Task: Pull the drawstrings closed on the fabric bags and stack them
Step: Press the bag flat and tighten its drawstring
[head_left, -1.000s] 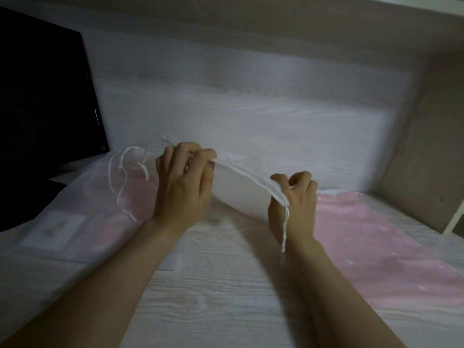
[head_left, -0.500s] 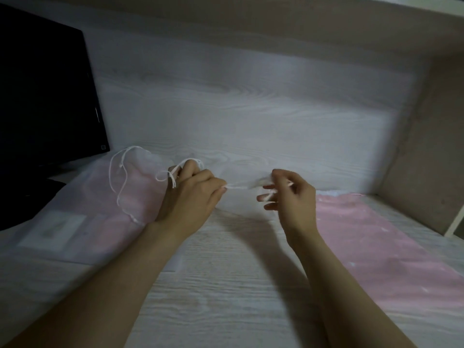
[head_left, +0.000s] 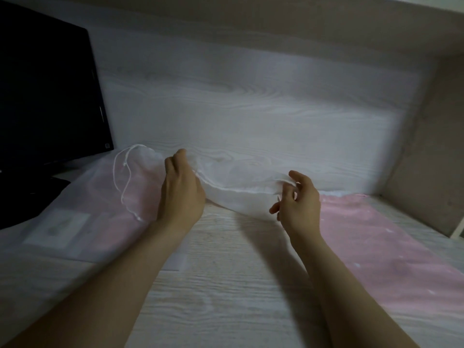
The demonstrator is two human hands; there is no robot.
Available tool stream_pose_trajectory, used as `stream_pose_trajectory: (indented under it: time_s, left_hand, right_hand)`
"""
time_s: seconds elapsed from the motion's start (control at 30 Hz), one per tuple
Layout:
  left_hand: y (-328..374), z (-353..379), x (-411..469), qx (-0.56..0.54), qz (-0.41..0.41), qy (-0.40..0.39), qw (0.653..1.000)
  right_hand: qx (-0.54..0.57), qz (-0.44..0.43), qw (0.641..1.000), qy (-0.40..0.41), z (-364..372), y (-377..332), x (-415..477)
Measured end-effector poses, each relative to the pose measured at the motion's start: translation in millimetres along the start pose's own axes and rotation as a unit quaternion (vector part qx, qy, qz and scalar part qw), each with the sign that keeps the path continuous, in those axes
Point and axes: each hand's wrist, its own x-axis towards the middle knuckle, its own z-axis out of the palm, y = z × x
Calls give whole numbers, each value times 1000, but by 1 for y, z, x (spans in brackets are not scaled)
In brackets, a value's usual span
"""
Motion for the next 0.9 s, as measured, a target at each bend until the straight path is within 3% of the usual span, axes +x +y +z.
stream_pose_trajectory:
  time_s: [0.37,0.57,0.9]
  left_hand:
    - [-13,-6,9,16,-79,8,997]
    - [0,-6,8,-160,-102,-19,982]
    - [-12,-8,20,-297,-162,76,938]
  right_hand:
    - [111,67,991,33,-2,0,4]
    - [259,142,955,1,-7,-13,2]
    - [331,174,927,8,-7,-15,4]
